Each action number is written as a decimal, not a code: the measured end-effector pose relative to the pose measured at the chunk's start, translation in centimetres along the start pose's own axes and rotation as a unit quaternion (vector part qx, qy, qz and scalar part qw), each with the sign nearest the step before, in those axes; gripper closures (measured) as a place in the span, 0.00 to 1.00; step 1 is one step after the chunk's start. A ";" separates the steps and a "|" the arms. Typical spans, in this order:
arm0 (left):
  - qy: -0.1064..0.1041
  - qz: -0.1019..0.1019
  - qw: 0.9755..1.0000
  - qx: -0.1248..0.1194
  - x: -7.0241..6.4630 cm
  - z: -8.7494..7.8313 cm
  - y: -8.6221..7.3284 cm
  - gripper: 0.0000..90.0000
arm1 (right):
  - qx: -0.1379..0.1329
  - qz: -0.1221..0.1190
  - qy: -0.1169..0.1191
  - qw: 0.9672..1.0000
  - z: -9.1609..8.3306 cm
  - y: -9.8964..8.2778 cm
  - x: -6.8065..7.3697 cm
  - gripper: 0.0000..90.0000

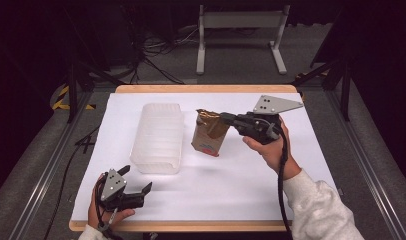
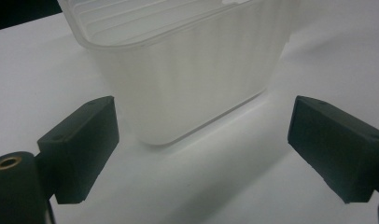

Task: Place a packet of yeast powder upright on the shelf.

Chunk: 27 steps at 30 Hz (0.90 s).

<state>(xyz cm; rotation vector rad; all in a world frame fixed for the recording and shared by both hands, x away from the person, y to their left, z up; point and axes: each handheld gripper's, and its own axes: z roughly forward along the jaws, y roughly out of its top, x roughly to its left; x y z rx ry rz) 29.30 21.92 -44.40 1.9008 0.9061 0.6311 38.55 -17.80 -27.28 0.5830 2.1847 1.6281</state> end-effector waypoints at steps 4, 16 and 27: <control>-0.002 0.001 1.000 0.003 0.0 0.0 0.0 0.11 | -0.004 -0.009 0.007 1.000 1.7 1.4 0.1 0.99; -0.003 -0.002 1.000 0.003 0.1 -0.3 -0.2 0.11 | 0.000 -0.027 0.015 1.000 5.8 2.9 -0.4 0.99; 0.000 -0.004 1.000 0.009 0.1 -0.3 -0.4 0.11 | 0.006 -0.025 0.020 0.999 10.1 2.9 -1.6 0.99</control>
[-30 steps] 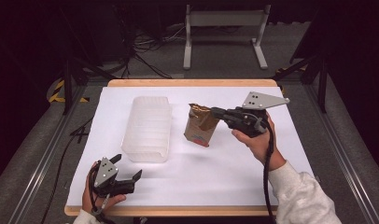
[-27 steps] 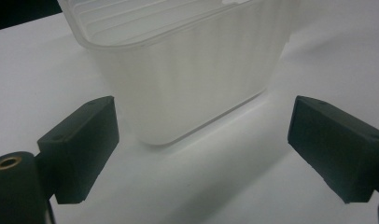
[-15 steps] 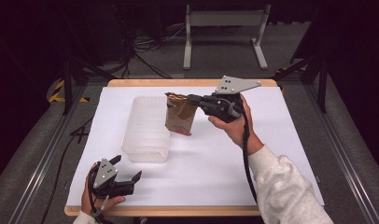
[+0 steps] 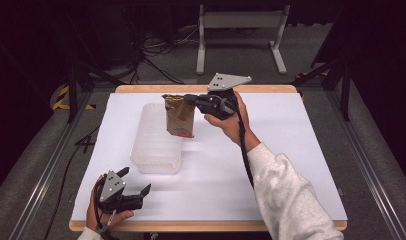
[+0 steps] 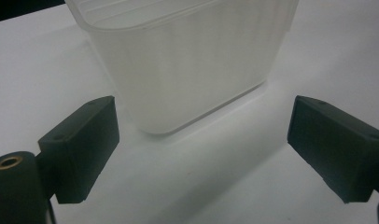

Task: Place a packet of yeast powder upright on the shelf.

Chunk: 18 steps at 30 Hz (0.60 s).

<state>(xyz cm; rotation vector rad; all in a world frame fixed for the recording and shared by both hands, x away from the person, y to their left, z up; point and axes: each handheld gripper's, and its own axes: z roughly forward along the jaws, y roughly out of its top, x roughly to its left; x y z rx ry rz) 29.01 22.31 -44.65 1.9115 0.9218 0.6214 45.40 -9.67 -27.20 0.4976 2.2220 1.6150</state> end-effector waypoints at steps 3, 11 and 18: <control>-0.001 0.000 1.000 0.000 0.0 -0.1 -0.1 0.11 | -0.003 0.001 0.005 1.000 0.7 0.2 -0.1 0.98; -0.001 -0.002 1.000 0.000 0.0 -0.2 -0.1 0.11 | -0.009 0.001 0.022 1.000 2.1 0.7 0.5 0.98; -0.002 -0.002 1.000 0.000 0.0 -0.2 -0.2 0.11 | -0.008 -0.006 0.036 0.999 2.8 0.7 1.5 0.98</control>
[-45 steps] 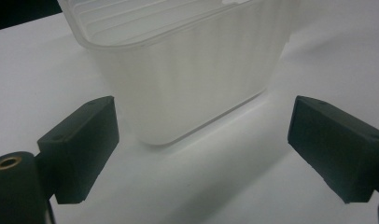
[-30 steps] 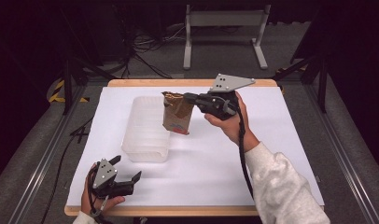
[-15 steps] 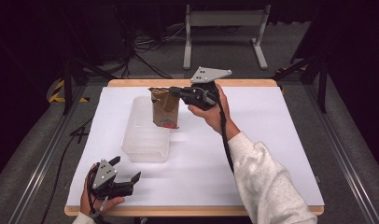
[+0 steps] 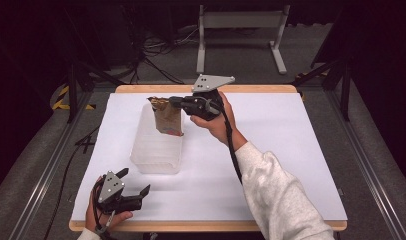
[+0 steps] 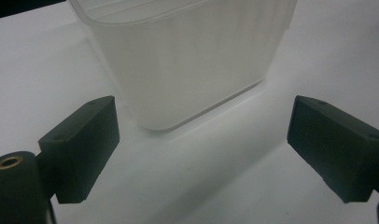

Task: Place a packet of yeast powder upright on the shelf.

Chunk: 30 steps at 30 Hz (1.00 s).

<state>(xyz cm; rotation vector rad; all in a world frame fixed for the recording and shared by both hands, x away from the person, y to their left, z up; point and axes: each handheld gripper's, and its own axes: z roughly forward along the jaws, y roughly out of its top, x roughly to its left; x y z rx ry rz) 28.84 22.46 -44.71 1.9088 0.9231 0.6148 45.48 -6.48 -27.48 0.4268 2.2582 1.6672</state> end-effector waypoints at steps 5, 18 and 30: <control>-0.002 0.003 1.000 0.002 0.0 0.1 0.0 0.11 | -0.008 -0.006 0.001 1.000 -0.4 0.5 0.3 0.98; -0.005 0.003 1.000 0.003 0.0 0.1 0.0 0.11 | 0.034 -0.013 0.004 0.999 1.8 -1.6 0.6 0.98; -0.006 0.003 1.000 0.003 0.0 0.1 0.0 0.11 | 0.052 -0.001 0.008 0.999 2.8 -3.4 0.7 0.97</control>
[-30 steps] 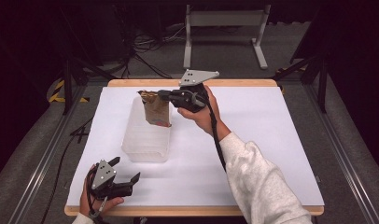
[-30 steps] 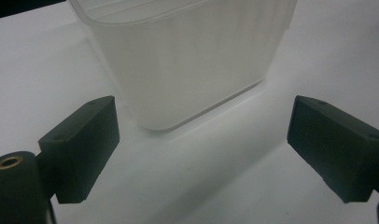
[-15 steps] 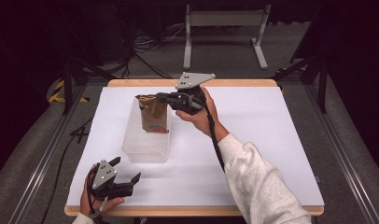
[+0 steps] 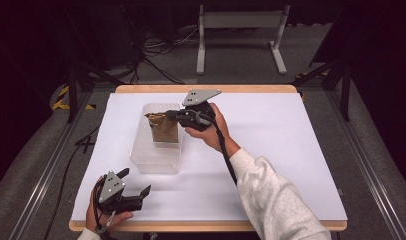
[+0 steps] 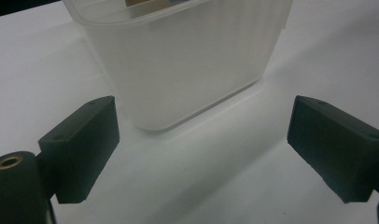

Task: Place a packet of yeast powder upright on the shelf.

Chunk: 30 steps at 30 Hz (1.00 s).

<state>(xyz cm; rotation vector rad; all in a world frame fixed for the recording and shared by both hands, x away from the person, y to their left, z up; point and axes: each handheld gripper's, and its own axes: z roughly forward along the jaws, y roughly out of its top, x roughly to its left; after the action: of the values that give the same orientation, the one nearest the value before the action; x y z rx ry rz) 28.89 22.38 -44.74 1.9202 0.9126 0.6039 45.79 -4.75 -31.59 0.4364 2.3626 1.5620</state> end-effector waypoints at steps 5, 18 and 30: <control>0.000 0.000 1.000 0.002 0.0 0.1 0.0 0.11 | 0.002 0.003 0.002 1.000 0.1 -0.3 0.1 0.97; -0.003 0.004 1.000 0.000 0.0 0.3 0.1 0.11 | 0.016 -0.004 -0.001 1.000 0.3 -0.9 0.6 0.96; 0.002 0.000 1.000 0.003 0.0 0.1 0.0 0.11 | 0.027 -0.027 -0.028 0.999 -0.8 -1.2 1.3 0.87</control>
<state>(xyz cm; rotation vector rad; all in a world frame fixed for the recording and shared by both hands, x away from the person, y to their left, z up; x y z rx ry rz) 28.95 22.33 -44.82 1.9239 0.9185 0.6062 44.17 -5.37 -32.44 0.4193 2.3601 1.4467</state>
